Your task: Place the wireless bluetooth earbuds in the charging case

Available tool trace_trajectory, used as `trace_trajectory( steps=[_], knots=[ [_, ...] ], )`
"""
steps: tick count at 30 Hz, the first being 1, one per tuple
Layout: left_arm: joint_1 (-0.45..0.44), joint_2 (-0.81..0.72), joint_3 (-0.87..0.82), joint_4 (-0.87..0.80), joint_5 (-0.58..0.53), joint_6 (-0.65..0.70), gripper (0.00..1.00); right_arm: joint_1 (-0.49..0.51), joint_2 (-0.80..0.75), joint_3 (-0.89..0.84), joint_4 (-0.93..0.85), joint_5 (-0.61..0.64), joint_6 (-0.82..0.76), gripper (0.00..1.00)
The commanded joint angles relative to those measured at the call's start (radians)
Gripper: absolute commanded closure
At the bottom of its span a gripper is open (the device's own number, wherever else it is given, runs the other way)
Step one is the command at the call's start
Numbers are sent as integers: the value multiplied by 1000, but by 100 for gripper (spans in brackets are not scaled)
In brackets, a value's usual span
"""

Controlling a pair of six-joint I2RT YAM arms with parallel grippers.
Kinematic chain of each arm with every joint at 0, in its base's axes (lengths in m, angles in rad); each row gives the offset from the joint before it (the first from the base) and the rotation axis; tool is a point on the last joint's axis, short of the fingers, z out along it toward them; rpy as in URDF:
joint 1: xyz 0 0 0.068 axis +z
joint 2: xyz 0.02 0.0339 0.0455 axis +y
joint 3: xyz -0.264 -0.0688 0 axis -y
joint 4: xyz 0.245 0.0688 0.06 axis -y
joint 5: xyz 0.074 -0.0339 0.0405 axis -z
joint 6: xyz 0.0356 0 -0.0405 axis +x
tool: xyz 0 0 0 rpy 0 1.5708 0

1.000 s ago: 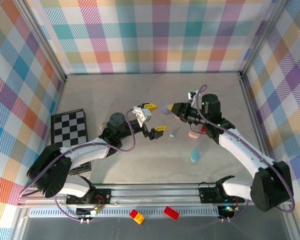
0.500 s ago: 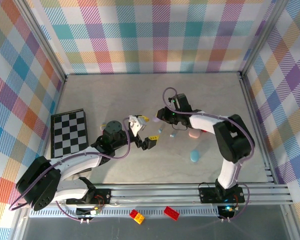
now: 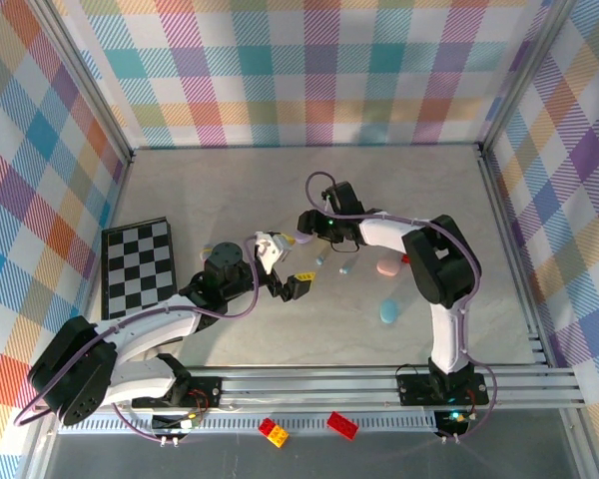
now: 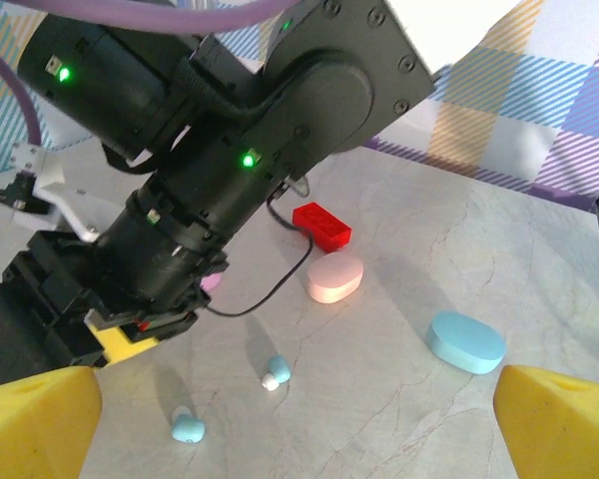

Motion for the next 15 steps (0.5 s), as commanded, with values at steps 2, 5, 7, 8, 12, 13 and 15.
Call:
trace_trajectory(
  steps=[2,5,7,8,12,13,15],
  knots=[
    [-5,-16,2,-12,-8,-29,0,1,-168,-10,-153,162,-160,29],
    [-3,-8,0,6,1,-29,0,2,-291,-106,-216,294,-198,25],
    [-3,1,-1,19,8,-22,0,2,-386,-193,-243,372,-211,23],
    [-3,7,0,26,15,-19,0,1,-440,-245,-263,411,-211,22],
    [-2,38,17,37,45,-10,0,50,-653,-397,-421,579,-202,20],
    [-3,46,21,40,50,-9,0,67,-696,-420,-470,612,-190,20],
    [-2,65,35,47,62,-11,0,92,-798,-472,-576,634,-132,20]
  ],
)
